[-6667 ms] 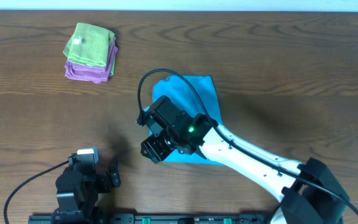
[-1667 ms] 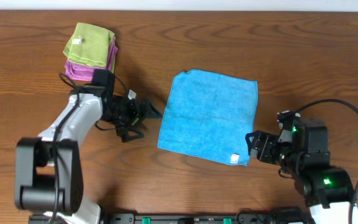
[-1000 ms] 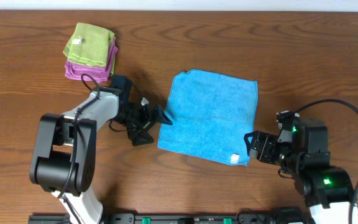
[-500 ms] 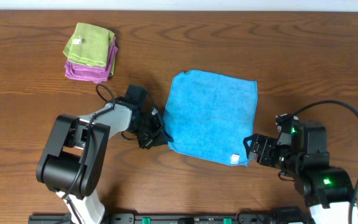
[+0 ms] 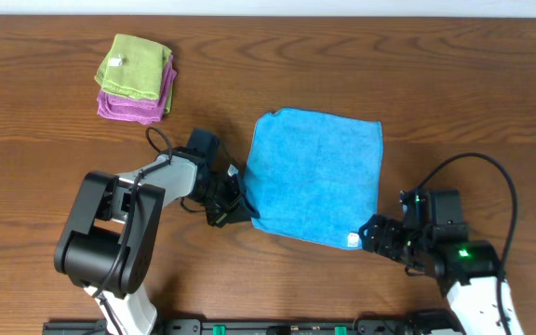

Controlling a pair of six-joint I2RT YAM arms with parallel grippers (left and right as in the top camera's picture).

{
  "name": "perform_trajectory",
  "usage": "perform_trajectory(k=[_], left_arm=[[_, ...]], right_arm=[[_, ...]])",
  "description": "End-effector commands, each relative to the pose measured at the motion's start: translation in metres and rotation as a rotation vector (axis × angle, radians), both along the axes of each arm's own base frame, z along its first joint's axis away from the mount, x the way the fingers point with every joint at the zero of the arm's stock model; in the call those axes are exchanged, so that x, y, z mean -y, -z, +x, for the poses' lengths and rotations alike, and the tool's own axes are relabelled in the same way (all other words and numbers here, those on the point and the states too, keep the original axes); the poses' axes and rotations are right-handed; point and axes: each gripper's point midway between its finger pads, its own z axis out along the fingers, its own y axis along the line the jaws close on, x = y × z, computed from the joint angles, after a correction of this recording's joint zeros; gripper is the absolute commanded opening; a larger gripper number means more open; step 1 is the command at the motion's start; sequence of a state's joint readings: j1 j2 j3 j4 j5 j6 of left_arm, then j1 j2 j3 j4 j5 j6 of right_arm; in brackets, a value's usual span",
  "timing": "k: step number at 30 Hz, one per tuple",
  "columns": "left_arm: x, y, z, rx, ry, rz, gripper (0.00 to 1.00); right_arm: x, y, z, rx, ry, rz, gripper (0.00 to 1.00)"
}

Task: Fold the cloth
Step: 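Grasp the blue cloth's left edge with the left gripper, right gripper its right corner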

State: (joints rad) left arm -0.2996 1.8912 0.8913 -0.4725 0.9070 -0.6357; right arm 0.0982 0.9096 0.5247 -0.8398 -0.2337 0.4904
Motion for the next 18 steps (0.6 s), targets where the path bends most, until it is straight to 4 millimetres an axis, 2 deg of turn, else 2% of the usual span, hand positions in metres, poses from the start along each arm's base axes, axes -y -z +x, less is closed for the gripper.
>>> perform_trajectory(k=[1,8,18], left_arm=[[0.000,-0.007,-0.005,0.053,0.058,-0.027,0.06],[0.001,-0.034,0.005,0.182,0.079,-0.043,0.06],[-0.001,-0.034,0.003,0.182,0.087,-0.031,0.06]], right_arm=[[0.001,0.012,-0.004,-0.049,0.089,0.030,0.79],[0.000,0.040,-0.013,-0.130,0.186,0.063,0.71],[-0.003,0.052,-0.004,-0.159,0.271,0.101,0.65]])
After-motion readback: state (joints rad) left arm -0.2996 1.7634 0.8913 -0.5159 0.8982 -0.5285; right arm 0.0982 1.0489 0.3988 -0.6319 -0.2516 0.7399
